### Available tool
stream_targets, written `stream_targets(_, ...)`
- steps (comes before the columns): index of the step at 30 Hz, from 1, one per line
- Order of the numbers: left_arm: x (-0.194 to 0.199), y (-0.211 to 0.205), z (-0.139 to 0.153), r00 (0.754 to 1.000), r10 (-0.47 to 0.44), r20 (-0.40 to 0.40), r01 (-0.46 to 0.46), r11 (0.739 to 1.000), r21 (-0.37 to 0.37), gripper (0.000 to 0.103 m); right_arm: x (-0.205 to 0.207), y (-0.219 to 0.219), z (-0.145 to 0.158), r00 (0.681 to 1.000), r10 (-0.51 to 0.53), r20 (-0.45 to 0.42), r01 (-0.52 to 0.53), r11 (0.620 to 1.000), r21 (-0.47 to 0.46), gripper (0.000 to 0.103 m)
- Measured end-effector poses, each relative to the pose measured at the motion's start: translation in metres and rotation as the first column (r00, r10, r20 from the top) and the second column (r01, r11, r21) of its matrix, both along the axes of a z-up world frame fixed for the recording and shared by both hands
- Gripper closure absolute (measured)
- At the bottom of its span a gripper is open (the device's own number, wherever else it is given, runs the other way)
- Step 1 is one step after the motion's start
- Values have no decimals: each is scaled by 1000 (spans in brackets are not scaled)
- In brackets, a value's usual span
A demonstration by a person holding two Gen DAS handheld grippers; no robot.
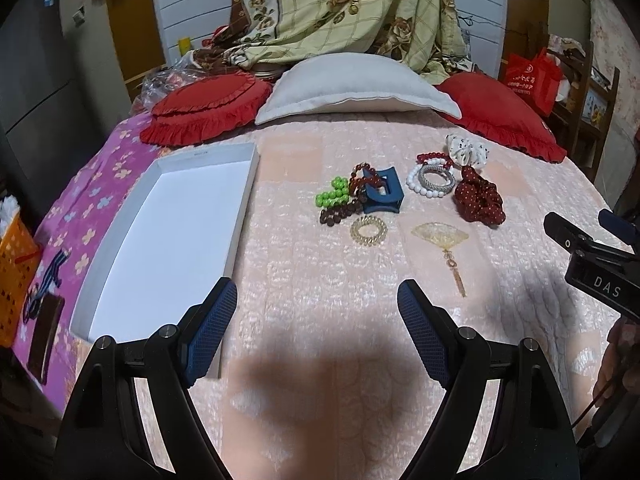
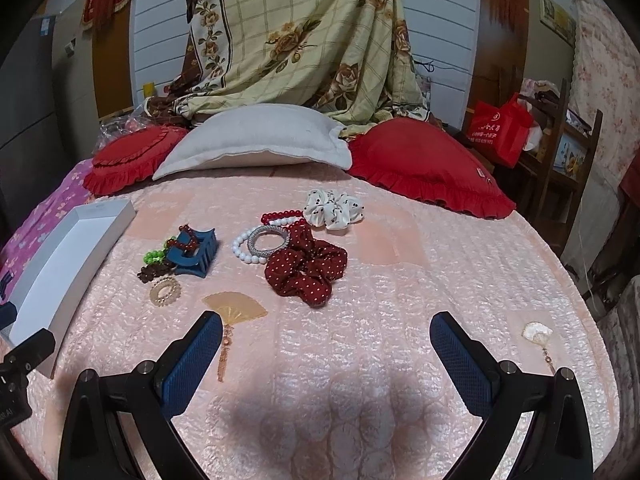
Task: Organize jewelry
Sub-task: 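Grasp the red scrunchie with the right tool while the left grasps the spiral tie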
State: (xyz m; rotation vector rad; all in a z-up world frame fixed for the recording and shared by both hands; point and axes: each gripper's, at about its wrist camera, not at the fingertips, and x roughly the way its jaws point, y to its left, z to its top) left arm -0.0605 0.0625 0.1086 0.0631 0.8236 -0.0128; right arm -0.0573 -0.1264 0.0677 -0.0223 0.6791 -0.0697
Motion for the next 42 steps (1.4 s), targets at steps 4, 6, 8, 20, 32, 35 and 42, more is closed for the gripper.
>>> stream_targets(4, 21, 5, 6, 1000, -22, 2, 22, 1000, -13, 20, 12, -11, -1, 1000, -8, -15, 8, 1000, 11, 0)
stream_targets(6, 35, 12, 10, 1000, -22, 12, 23, 1000, -20, 20, 19, -19, -1, 1000, -15, -13, 16, 999, 37, 1)
stream_targets(8, 48, 18, 13, 1000, -30, 5, 30, 999, -26, 20, 26, -24, -3, 1000, -19, -21, 20, 998, 55, 5)
stream_targets(20, 122, 20, 6, 991, -123, -53, 114, 983, -144, 28, 73, -39, -29, 998, 23, -61, -16, 993, 114, 18)
stream_targets(32, 155, 7, -37, 974, -193, -122, 164, 963, -216, 36, 97, -44, -51, 994, 77, -76, -61, 979, 196, 18)
stream_targets(35, 144, 6, -45, 960, -246, -134, 207, 945, -253, 36, 97, -41, -55, 992, 106, -73, -88, 973, 214, 18)
stream_targets(42, 136, -14, -77, 942, -281, -184, 234, 942, -241, 47, 106, -38, -62, 990, 122, -71, -103, 969, 224, 18)
